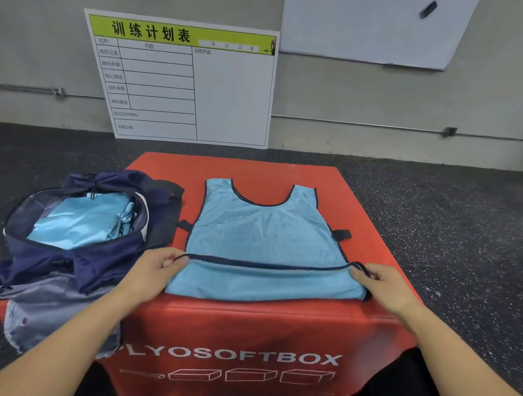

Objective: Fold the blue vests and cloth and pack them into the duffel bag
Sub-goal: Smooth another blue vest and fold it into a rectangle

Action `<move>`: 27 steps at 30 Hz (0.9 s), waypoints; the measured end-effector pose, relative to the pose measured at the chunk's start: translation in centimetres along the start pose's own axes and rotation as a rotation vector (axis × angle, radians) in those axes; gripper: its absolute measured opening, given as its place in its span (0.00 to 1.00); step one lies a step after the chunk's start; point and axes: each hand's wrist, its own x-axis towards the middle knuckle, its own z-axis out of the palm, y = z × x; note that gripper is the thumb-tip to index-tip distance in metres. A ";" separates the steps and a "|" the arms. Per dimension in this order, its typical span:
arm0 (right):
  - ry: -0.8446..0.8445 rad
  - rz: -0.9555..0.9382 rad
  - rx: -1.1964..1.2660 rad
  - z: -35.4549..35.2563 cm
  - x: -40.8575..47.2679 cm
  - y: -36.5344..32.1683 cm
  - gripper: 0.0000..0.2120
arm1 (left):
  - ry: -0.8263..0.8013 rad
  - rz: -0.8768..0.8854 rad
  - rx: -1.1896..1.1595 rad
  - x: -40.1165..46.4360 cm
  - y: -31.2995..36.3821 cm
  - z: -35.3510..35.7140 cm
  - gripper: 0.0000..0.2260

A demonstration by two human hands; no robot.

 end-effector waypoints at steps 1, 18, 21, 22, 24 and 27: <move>0.019 0.005 -0.018 0.1 0.6 0.3 0.34 | 0.015 -0.033 -0.040 0.3 0.0 0.2 0.06; -0.056 0.083 -0.084 0.5 2.3 0.3 0.10 | -0.191 -0.041 0.077 1.7 -1.1 0.3 0.10; -0.216 0.026 -0.026 0.0 0.7 -0.4 0.14 | -0.287 0.006 0.139 1.0 -1.6 -0.4 0.17; -0.258 0.010 -0.050 -0.1 0.3 -0.5 0.12 | -0.309 0.009 0.166 0.7 -1.7 -0.6 0.17; -0.300 -0.017 -0.136 -0.2 0.0 -0.5 0.09 | -0.314 -0.007 0.214 0.5 -1.6 -0.9 0.10; -0.230 -0.092 -0.246 -0.1 0.1 -0.4 0.11 | -0.256 0.003 0.202 0.7 -1.8 -0.8 0.16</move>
